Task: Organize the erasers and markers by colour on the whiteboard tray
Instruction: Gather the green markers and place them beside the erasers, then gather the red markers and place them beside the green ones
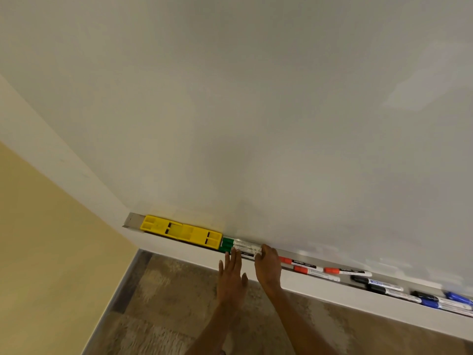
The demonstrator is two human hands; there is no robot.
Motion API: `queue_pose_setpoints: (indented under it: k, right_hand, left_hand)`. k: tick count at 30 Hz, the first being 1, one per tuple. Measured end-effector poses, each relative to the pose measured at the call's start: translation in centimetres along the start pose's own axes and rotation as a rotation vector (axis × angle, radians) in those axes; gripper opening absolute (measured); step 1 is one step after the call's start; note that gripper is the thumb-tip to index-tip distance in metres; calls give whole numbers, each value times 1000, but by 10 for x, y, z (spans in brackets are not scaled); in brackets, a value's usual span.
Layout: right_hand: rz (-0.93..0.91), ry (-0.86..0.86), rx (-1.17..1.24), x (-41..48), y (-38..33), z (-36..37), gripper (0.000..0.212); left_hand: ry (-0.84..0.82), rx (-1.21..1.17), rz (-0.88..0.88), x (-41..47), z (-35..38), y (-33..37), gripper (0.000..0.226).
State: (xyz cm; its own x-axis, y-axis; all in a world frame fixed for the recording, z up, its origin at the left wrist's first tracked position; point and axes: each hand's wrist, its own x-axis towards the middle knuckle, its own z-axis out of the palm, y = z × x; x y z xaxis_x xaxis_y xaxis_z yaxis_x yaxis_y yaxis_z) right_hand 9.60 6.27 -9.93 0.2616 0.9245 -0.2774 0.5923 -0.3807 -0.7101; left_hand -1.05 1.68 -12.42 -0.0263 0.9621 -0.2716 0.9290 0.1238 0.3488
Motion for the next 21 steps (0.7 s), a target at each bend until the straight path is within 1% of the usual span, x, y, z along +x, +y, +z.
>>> queue_pose_setpoints:
  k: [4, 9, 11, 13, 14, 16, 19, 21]
  right_hand:
    - [20, -21, 12, 0, -6, 4, 27]
    - [2, -53, 16, -4, -10, 2, 32]
    - [-26, -58, 12, -6, -10, -2, 30]
    - [-71, -43, -1, -9, -7, -9, 24]
    - [-96, -31, -4, -12, -4, -13, 22]
    - [-146, -9, -25, -15, 5, -25, 25]
    - [-237, 50, -200, -14, 29, -52, 27]
    - [-256, 80, -327, -9, 45, -70, 25]
  left_hand:
    - [-30, -8, -18, 0, 0, -3, 67]
    - [-19, -87, -13, 0, -2, -4, 67]
    - [8, -139, -21, -1, -2, 0, 65]
    - [40, -182, -22, -3, -1, 8, 60]
    - [59, -215, -20, -5, -1, 13, 60]
    - [109, -326, -27, -11, 2, 27, 58]
    - [167, -546, -45, -22, 12, 49, 47]
    - [174, -672, -55, -27, 16, 58, 37]
